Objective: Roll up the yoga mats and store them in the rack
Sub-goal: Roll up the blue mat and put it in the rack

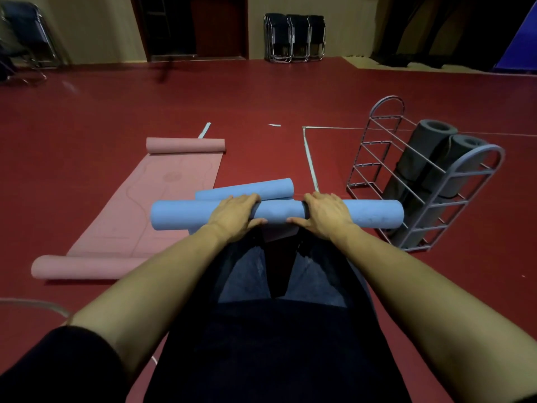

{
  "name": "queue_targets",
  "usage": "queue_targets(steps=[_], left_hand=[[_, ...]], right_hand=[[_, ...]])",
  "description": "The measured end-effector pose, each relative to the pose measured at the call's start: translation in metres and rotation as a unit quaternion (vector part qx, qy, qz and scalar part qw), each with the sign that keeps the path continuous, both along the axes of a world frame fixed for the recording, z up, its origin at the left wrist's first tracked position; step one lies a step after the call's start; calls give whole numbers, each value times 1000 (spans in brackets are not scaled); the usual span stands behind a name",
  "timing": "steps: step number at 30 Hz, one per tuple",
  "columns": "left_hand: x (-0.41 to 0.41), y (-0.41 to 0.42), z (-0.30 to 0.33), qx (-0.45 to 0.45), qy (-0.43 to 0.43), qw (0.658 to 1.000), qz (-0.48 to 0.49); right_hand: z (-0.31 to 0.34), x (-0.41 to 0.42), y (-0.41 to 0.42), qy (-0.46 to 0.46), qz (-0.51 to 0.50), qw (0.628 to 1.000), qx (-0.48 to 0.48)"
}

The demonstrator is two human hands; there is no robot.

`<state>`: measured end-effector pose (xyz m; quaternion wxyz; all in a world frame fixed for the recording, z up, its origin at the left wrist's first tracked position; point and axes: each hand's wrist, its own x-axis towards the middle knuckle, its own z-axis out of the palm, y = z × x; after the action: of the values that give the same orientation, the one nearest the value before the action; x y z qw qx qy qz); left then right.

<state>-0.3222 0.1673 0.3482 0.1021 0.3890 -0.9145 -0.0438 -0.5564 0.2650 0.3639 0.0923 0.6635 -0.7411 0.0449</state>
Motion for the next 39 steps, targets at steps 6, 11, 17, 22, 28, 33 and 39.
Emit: queue_targets(steps=[6, 11, 17, 22, 28, 33, 39], left_hand=[[5, -1, -8, -21, 46, 998, 28], [4, -10, -13, -25, 1, 999, 36], [1, -17, -16, -37, -20, 998, 36], [-7, -20, -17, -45, -57, 997, 41], [-7, -23, -13, -67, -78, 994, 32], [-9, -31, 4, -116, -42, 992, 25], [-16, -35, 59, -185, -28, 982, 7]], right_hand=[[-3, -8, -1, -13, 6, 1000, 2], [-11, -16, -11, -30, -9, 999, 31], [-15, -18, -19, -18, -19, 999, 42], [-9, -23, -23, -16, -22, 997, 66], [-7, -26, -24, 0, 26, 999, 29], [8, -30, -27, 6, 27, 1000, -3], [54, -40, -24, 26, 33, 998, -40]])
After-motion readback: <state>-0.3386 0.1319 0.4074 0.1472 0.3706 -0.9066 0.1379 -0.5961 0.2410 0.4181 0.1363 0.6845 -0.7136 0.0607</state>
